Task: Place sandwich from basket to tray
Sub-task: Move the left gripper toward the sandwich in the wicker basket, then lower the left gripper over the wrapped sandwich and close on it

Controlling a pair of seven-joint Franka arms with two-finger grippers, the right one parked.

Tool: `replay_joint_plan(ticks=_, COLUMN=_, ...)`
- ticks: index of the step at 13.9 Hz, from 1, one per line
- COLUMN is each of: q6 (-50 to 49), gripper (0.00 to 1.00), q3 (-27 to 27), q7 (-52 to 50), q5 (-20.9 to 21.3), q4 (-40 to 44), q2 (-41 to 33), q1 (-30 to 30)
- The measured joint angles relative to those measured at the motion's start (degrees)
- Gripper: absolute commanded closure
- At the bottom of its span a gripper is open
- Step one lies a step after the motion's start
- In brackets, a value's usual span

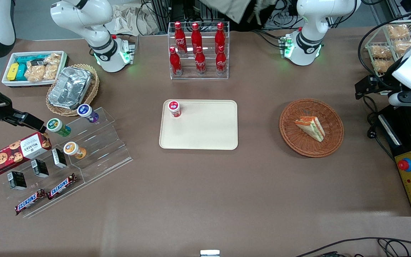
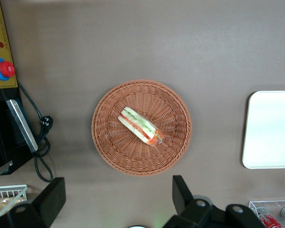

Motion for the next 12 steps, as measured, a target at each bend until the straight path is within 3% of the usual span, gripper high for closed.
replay_joint_plan(ticks=3, q6=2.9, gripper=0.00, q3=0.1, q7=-2.1, q5=0.0, q4=-5.1, q2=-1.4, q1=0.0)
replay_joint_plan(ticks=8, q6=21.5, gripper=0.01, q3=0.2, q7=-12.2, q5=-0.1, q4=-29.9, q2=-11.2, q1=0.0)
replay_joint_plan(ticks=12, q6=26.0, gripper=0.01, q3=0.2, q7=-23.0, q5=-0.1, q4=-39.3, q2=-12.9, q1=0.0)
